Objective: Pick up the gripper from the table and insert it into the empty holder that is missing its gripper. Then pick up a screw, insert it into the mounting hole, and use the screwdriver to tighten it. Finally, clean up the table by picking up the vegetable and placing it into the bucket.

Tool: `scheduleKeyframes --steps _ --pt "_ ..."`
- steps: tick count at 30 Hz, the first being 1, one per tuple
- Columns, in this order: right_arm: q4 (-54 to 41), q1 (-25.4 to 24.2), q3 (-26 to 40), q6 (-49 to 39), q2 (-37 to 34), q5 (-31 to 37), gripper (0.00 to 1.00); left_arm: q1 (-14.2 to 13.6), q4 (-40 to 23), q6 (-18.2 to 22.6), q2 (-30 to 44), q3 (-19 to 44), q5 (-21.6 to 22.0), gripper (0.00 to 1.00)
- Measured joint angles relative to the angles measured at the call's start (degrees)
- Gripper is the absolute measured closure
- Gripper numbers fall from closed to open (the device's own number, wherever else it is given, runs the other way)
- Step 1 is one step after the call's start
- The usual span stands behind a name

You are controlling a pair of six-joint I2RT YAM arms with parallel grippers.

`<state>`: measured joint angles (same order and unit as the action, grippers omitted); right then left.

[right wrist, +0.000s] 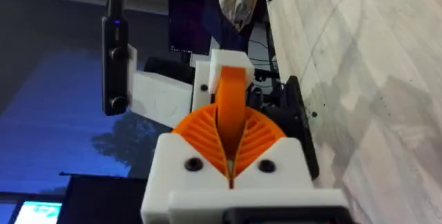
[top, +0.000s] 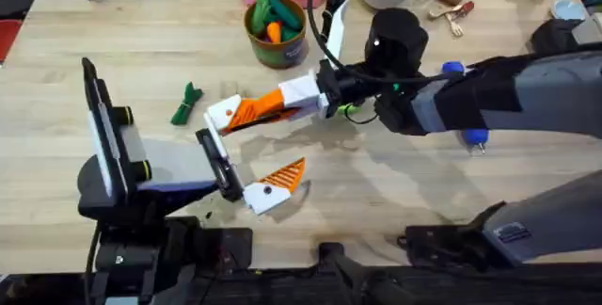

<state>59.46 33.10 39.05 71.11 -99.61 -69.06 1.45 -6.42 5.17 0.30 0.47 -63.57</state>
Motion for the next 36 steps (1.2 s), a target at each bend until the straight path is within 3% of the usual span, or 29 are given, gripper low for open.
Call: scheduleKeyframes --steps 18,36 --pt "-0.06 -0.39 7.1 0.0 -6.71 -7.32 0.993 0.31 0.02 0.03 0.0 0.0 0.2 0.015" --pt "-1.83 -1.46 7.72 -0.17 -6.75 -8.57 0.993 0.31 -0.04 0.0 0.0 0.02 -0.13 0.016"
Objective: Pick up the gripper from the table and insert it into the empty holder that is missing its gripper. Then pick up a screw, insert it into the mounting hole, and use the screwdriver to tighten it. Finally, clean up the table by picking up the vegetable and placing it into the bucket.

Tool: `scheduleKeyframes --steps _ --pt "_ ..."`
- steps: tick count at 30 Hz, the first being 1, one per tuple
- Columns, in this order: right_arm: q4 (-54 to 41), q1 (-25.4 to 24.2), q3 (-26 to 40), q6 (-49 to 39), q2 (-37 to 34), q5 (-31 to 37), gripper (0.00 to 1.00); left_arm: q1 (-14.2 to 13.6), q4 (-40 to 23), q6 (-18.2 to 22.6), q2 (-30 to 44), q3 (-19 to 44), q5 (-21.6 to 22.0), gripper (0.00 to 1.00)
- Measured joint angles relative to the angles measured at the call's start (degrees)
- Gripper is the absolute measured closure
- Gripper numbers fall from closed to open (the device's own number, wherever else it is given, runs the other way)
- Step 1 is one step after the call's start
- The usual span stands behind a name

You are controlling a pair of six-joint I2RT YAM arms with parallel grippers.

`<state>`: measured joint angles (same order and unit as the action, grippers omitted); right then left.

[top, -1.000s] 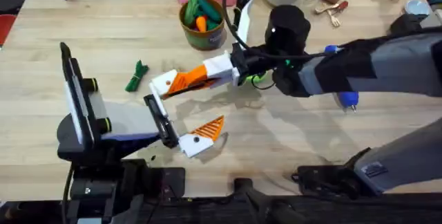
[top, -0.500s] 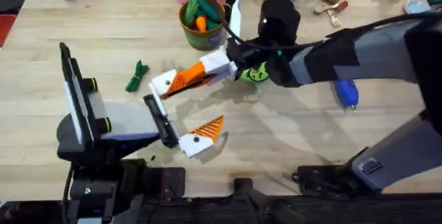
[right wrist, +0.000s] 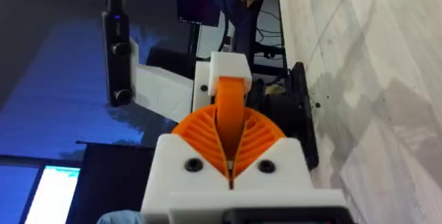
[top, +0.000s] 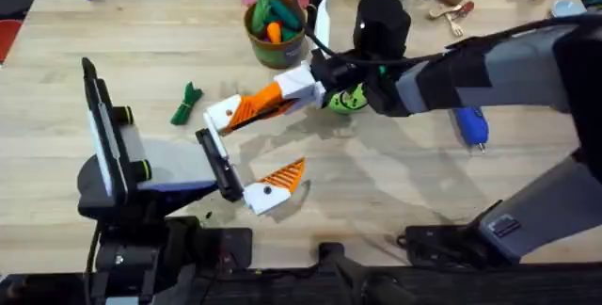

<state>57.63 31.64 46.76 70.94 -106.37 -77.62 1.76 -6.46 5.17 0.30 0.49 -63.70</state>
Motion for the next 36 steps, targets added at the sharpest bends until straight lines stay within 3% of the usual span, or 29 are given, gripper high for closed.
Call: scheduleKeyframes --steps 36 --pt "0.06 0.3 3.02 1.29 -2.51 -2.19 0.993 0.0 0.02 0.0 0.0 0.0 0.24 0.015"
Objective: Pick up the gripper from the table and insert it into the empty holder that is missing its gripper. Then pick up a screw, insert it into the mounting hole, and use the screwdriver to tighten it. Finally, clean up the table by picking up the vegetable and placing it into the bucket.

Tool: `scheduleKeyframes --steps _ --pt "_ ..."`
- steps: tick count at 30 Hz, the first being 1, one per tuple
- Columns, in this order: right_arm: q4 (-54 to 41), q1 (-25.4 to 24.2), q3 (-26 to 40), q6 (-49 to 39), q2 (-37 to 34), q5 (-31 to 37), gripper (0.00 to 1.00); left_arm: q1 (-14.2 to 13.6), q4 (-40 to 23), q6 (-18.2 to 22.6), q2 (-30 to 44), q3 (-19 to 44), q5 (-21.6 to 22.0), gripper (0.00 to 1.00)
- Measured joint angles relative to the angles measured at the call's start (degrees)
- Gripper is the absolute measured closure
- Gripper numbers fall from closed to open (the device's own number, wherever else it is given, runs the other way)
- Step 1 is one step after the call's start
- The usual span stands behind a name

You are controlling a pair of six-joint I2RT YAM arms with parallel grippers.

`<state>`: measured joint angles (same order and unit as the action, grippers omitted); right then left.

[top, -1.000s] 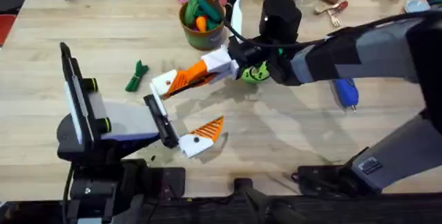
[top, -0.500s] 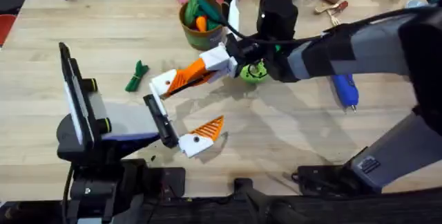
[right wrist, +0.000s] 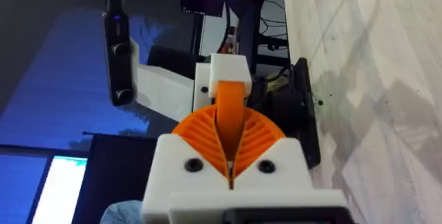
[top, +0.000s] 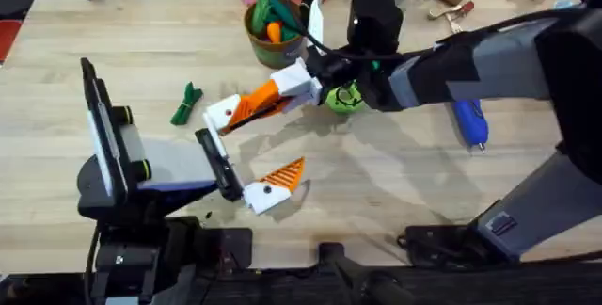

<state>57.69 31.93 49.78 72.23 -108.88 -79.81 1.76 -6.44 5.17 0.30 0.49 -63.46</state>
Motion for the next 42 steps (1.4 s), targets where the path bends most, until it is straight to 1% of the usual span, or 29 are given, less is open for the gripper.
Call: scheduleKeyframes --steps 31,32,35,38,39,40,41,42 --pt "-0.02 0.19 0.0 0.02 0.0 0.04 0.99 0.0 0.0 0.0 0.0 0.0 -0.15 0.014" --pt "-0.04 0.19 0.0 0.09 0.0 0.02 0.943 0.0 0.0 0.0 0.01 0.0 -0.1 0.014" --pt "0.08 0.19 0.02 0.1 0.0 0.32 0.711 -0.02 -0.02 -0.01 0.0 0.0 -0.29 0.014" --pt "0.11 0.19 0.04 0.03 0.0 0.52 0.416 -0.02 -0.04 -0.02 0.0 0.0 -0.37 0.014" --pt "0.12 0.19 0.07 0.03 0.0 0.55 0.286 -0.02 -0.04 -0.02 0.0 0.0 -0.39 0.016" --pt "0.13 0.19 0.07 0.02 0.0 0.6 0.182 -0.02 -0.04 -0.02 0.0 0.0 -0.39 0.015" --pt "0.13 0.19 0.09 0.0 0.0 0.66 0.108 -0.02 -0.04 -0.02 0.0 0.0 -0.39 0.015" --pt "0.13 0.19 0.11 0.02 0.0 0.69 0.089 -0.02 -0.04 -0.02 0.0 0.0 -0.39 0.015"
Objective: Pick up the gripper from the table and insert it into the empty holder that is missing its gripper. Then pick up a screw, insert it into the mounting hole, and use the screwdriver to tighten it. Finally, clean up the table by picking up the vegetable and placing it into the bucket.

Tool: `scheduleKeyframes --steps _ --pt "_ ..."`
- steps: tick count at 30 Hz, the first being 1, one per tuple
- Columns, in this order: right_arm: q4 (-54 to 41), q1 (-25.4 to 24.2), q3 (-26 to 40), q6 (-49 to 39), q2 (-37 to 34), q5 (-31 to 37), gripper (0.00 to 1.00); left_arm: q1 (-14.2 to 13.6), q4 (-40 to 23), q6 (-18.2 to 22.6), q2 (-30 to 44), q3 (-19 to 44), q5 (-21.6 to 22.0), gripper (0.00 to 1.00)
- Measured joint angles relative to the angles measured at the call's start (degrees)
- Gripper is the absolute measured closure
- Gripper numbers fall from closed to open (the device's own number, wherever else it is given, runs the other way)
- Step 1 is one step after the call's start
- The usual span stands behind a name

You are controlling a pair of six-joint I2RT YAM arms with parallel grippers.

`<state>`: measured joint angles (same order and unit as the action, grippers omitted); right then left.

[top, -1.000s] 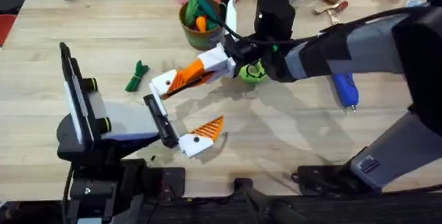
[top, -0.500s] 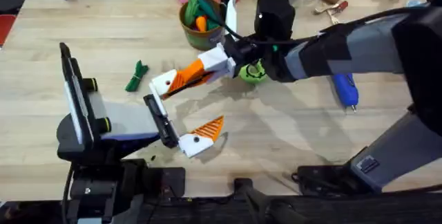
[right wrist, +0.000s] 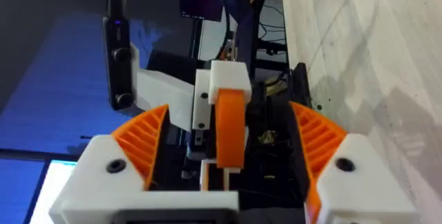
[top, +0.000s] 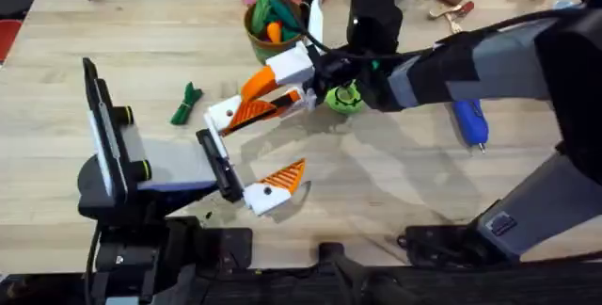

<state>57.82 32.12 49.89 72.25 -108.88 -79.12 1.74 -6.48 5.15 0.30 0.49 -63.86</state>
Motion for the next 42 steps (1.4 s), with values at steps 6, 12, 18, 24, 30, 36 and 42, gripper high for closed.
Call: scheduleKeyframes --steps 6,12,18,24,30,36,42 --pt "0.0 0.0 0.0 -0.02 0.0 0.01 0.073 0.0 0.0 0.0 0.0 0.0 0.0 0.015" --pt "0.0 -0.33 0.0 -0.26 0.0 0.25 0.07 0.0 0.0 0.0 0.0 0.0 0.0 0.015" --pt "-0.59 -3.36 0.0 -1.96 0.67 1.91 0.067 0.0 0.0 0.0 0.0 0.0 0.0 0.014" --pt "-22.48 -8.11 0.48 -11.94 12.46 8.13 0.063 0.0 0.0 0.0 0.01 0.0 0.0 0.015" --pt "-46.49 -12.17 0.55 -25.87 22.01 18.17 0.064 0.0 0.0 0.0 0.0 0.0 -0.02 0.015" --pt "-69.32 -15.36 3.58 -37.89 30.01 28.35 0.063 0.0 0.0 0.0 0.0 0.0 -0.02 0.014" --pt "-92.23 -15.21 13.25 -49.01 31.3 41.09 0.062 0.0 0.0 0.0 0.0 0.0 -0.02 0.016"
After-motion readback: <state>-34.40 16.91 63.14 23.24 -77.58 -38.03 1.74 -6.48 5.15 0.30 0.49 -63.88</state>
